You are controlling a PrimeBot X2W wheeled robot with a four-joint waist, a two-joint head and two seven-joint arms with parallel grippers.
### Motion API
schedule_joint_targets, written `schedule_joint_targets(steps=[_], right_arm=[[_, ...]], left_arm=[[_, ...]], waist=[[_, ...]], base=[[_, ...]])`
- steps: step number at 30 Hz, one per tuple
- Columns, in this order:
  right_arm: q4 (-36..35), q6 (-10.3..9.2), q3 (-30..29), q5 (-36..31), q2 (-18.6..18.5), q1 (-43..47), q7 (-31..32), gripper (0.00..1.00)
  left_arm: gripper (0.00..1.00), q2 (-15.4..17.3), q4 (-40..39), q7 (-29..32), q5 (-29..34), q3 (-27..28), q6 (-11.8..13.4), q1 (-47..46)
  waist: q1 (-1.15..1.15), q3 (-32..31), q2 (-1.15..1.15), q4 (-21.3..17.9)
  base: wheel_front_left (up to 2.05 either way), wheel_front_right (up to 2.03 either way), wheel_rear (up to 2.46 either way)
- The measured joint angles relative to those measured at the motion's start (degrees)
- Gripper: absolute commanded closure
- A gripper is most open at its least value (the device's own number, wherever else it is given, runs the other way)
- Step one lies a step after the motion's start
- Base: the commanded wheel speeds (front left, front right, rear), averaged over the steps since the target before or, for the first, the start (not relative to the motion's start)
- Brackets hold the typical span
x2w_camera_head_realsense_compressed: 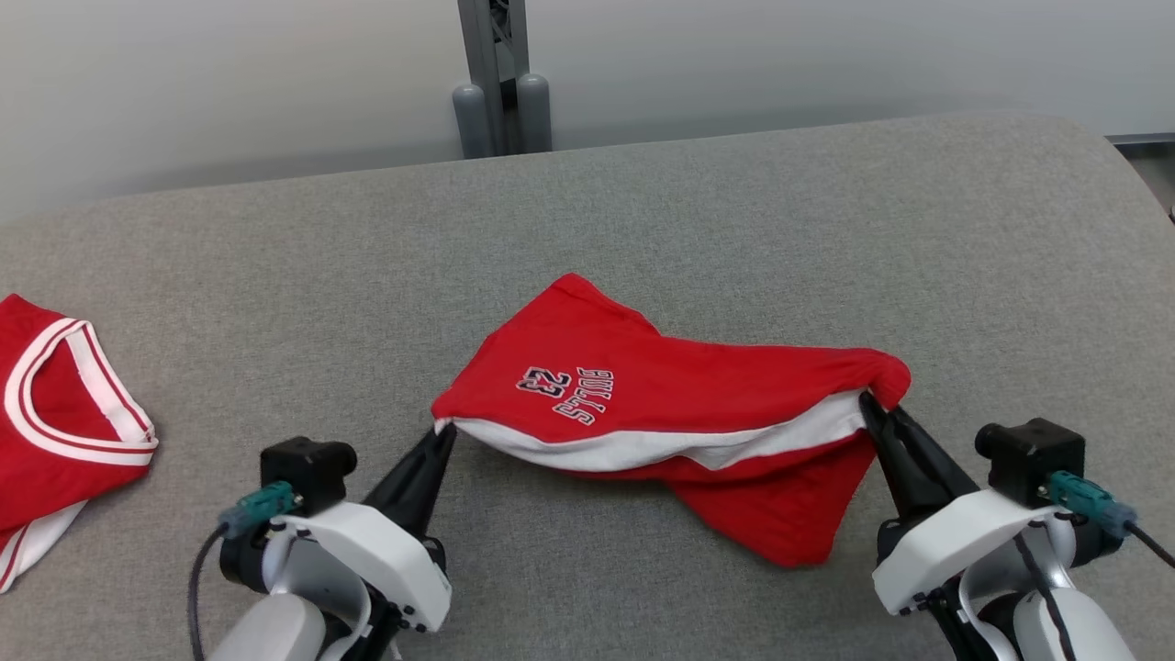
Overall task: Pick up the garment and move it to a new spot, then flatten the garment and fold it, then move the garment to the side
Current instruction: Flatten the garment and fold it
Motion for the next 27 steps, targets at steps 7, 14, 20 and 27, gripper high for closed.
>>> schedule_joint_targets(steps=[7, 14, 20, 27], right_arm=[[-8.17, 0.00, -1.23, 2.16, 0.33, -1.90, -1.80, 1.00], [-14.59, 0.00, -1.14, 3.35, 0.60, -7.89, -3.34, 1.00], [-17.11, 0.00, -1.16, 3.36, 0.46, -12.57, -3.52, 1.00], [-18.41, 0.00, -0.59, 3.57, -0.20, -15.43, -3.28, 1.00]], left_arm=[[1.00, 6.31, -15.05, -0.60, 3.08, 4.41, 4.54, -1.01], [1.00, 11.82, -29.16, 1.48, 7.39, 8.82, 9.02, -5.47], [1.00, 13.23, -37.73, 2.94, 10.31, 10.83, 11.85, -9.93], [1.00, 13.57, -42.57, 5.14, 11.46, 11.05, 13.07, -13.71]], waist=[[0.00, -1.75, 0.00, 0.77], [0.00, -3.50, 0.00, 1.12], [0.00, -4.41, 0.00, 1.48], [0.00, -4.96, 0.00, 1.88]], base=[[0.00, 0.00, 0.00], [0.00, 0.00, 0.00], [0.00, 0.00, 0.00], [0.00, 0.00, 0.00]])
